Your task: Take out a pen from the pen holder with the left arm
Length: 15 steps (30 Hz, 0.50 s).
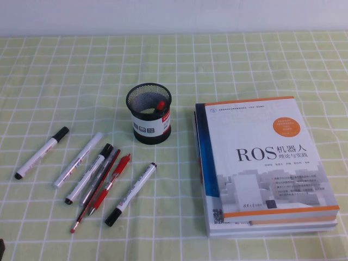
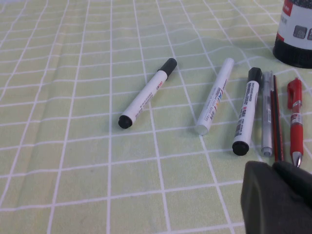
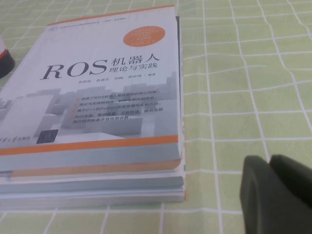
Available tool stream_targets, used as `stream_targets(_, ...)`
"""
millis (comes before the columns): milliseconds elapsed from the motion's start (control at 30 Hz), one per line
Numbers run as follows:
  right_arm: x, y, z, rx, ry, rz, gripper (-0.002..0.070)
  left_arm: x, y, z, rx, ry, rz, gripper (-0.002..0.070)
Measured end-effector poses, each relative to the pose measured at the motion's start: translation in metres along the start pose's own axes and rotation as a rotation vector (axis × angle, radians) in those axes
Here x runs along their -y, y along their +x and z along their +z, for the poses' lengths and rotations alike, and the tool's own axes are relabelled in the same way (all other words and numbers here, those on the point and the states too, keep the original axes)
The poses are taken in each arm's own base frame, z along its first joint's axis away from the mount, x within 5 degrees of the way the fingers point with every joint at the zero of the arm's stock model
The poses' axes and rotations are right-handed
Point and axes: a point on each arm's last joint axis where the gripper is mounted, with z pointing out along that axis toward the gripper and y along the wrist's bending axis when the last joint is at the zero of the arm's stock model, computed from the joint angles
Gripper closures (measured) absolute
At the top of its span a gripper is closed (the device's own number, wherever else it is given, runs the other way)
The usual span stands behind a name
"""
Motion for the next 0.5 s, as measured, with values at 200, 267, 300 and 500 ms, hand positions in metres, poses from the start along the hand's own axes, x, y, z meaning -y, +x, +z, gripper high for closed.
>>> stream_targets(200,0.0000,0.0000,0.0000,0.000,0.000,0.000,0.0689,-0.0001,-0.0003,0.0000,0.003,-0.001,0.000,0.0676)
stream_targets(267,0.0000,0.0000,0.0000,0.000,0.000,0.000,0.0689,-0.0001,-0.0003,0.0000,0.003,-0.001,0.000,0.0676)
stream_targets(300,0.0000,0.0000,0.0000,0.000,0.000,0.000,0.0689,-0.0001,-0.0006,0.0000,0.006,-0.001,0.000,0.0676)
stream_targets(500,0.0000,0.0000,0.0000,0.000,0.000,0.000,0.0688,-0.0006,-0.0034,-0.0001,0.037,-0.006,0.000,0.0676)
